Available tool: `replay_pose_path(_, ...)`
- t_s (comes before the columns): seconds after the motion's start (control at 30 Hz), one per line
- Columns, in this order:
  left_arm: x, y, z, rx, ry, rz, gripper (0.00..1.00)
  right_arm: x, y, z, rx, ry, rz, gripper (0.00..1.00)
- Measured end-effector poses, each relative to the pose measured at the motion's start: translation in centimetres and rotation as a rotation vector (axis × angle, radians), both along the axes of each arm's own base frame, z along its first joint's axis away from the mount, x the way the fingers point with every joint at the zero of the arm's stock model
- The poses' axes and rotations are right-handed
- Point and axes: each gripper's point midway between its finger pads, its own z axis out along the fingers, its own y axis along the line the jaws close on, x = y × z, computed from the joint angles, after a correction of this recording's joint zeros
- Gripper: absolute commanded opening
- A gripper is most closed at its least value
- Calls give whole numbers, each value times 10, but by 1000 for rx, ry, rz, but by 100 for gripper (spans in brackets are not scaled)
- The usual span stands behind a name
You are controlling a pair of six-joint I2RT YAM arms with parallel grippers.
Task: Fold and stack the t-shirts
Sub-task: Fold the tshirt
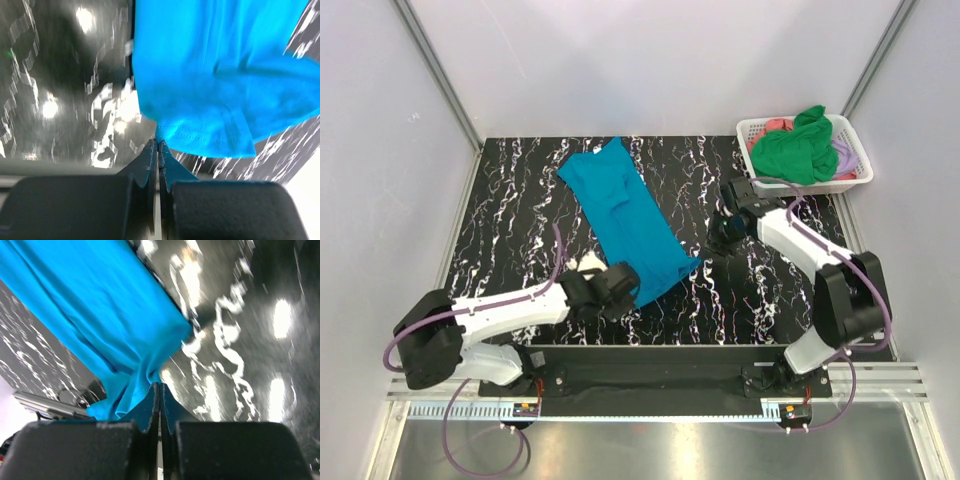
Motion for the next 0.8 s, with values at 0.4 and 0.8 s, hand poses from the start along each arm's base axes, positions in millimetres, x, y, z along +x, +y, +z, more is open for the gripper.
replay_pose_path(0.4, 94, 51, 2, -13, -2, 63, 0, 95, 35, 10, 2, -49, 32, 0)
replay_pose_path(0.8, 195, 85, 7, -40, -18, 24, 0, 191, 73, 14, 26, -126, 50, 0)
